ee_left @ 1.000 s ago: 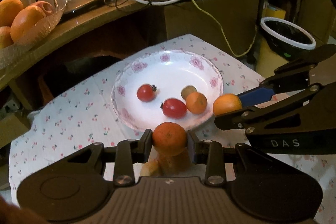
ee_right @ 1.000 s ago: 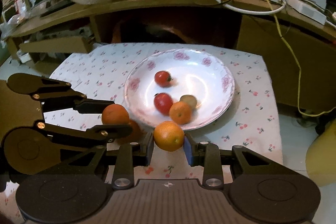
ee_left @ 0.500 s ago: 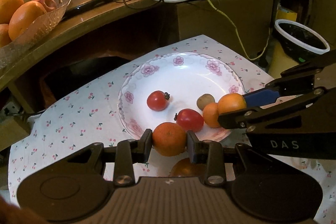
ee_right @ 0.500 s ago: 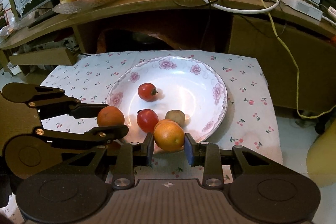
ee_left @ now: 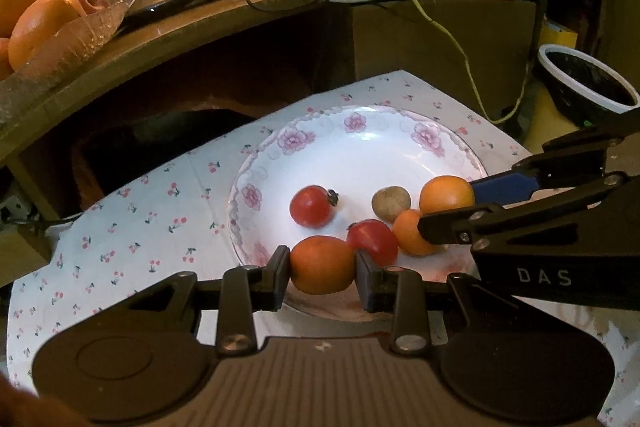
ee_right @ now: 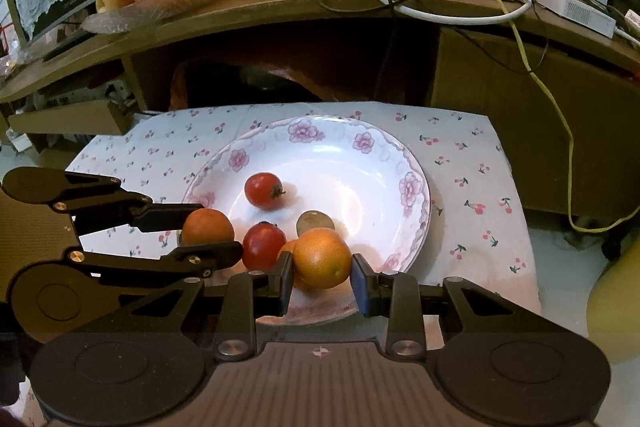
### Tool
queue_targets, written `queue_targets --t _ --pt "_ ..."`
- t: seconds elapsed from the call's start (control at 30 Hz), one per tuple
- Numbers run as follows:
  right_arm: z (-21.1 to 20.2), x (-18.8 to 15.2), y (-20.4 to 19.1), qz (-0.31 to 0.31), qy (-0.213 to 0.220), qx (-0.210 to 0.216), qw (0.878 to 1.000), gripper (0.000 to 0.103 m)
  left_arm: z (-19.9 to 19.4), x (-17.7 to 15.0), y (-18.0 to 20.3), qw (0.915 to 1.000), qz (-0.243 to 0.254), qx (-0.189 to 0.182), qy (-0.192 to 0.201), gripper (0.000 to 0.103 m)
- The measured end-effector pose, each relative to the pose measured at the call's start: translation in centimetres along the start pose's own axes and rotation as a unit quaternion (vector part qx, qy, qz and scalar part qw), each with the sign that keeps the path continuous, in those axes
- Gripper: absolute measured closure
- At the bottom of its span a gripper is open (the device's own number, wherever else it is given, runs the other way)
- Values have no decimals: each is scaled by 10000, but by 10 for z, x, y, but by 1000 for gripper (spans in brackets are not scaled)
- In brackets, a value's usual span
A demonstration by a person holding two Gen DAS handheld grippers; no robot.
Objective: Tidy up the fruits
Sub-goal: 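Carry both oranges over the white plate with both tools, then open both tools to release the oranges into the plate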
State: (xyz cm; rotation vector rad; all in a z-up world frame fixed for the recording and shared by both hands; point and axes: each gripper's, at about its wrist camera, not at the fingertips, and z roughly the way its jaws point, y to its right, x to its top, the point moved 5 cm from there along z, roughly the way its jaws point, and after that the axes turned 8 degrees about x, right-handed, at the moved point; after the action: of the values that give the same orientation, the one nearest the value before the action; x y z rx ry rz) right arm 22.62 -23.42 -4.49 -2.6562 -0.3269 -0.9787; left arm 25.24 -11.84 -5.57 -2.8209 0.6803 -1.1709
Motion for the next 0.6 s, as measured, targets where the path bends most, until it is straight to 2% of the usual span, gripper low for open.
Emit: queue_targets --t 0.47,0.6 --pt "6 5 -1 72 134 41 9999 66 6 4 -10 9997 -216 118 2 63" --pt "3 5 2 132 167 -14 9998 62 2 6 -10 9996 -251 124 78 61"
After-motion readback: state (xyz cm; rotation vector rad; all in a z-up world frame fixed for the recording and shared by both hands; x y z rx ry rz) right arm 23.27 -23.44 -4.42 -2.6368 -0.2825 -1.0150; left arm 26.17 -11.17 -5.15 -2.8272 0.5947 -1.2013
